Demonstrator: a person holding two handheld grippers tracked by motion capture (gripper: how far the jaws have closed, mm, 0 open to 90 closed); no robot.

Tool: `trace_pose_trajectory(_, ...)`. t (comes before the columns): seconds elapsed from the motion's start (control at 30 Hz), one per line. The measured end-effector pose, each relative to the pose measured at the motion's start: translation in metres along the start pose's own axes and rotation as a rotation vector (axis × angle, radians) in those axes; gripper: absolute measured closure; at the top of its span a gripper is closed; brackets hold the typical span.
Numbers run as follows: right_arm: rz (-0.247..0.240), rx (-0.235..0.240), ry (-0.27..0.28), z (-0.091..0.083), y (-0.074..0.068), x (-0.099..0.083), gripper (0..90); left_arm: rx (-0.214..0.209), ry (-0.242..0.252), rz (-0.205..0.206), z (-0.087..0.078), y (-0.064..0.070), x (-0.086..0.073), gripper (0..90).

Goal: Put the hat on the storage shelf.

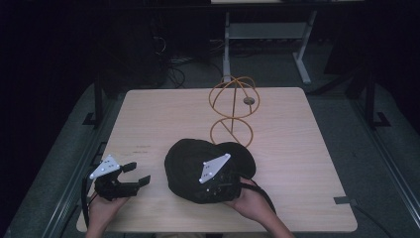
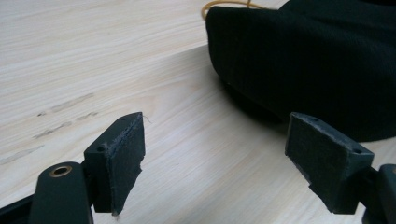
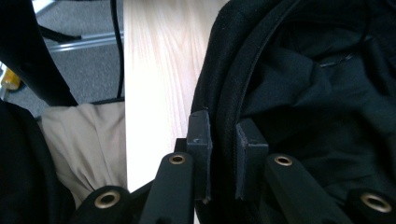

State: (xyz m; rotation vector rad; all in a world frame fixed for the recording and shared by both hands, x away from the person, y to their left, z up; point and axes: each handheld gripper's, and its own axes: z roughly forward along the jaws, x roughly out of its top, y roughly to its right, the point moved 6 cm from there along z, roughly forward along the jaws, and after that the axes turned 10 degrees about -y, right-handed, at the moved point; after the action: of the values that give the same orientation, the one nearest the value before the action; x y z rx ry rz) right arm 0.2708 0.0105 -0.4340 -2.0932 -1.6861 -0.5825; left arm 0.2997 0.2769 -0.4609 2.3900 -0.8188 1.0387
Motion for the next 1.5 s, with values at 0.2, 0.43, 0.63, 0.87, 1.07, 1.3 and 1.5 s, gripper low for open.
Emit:
trace_pose_trajectory(0.2, 0.007, 0.002, 0.049, -0.021, 0.004, 0.006, 78.6, -0.027, 0.010, 0.024, 0.002, 0.011, 0.005, 19.1)
trace_pose_trajectory(0.43, 0.036, 0.019, 0.101, -0.039, 0.006, 0.012, 78.6, -0.067, 0.031, 0.066, 0.005, 0.027, 0.014, 18.4)
trace_pose_trajectory(0.63, 0.032, 0.017, 0.138, -0.055, 0.009, 0.020, 78.6, -0.109, 0.042, 0.104, 0.010, 0.042, 0.021, 17.9)
trace_pose_trajectory(0.87, 0.016, 0.026, 0.171, -0.071, 0.008, 0.029, 78.6, -0.134, 0.080, 0.129, 0.014, 0.055, 0.034, 17.6)
trace_pose_trajectory(1.07, 0.014, 0.035, 0.185, -0.081, 0.007, 0.033, 78.6, -0.189, 0.110, 0.139, 0.018, 0.066, 0.046, 17.6)
trace_pose_trajectory(1.3, -0.002, 0.059, 0.207, -0.088, 0.003, 0.039, 78.6, -0.233, 0.189, 0.118, 0.024, 0.067, 0.058, 22.3)
trace_pose_trajectory(1.5, -0.012, 0.073, 0.220, -0.087, 0.004, 0.041, 78.7, -0.259, 0.213, 0.158, 0.026, 0.069, 0.064, 49.1)
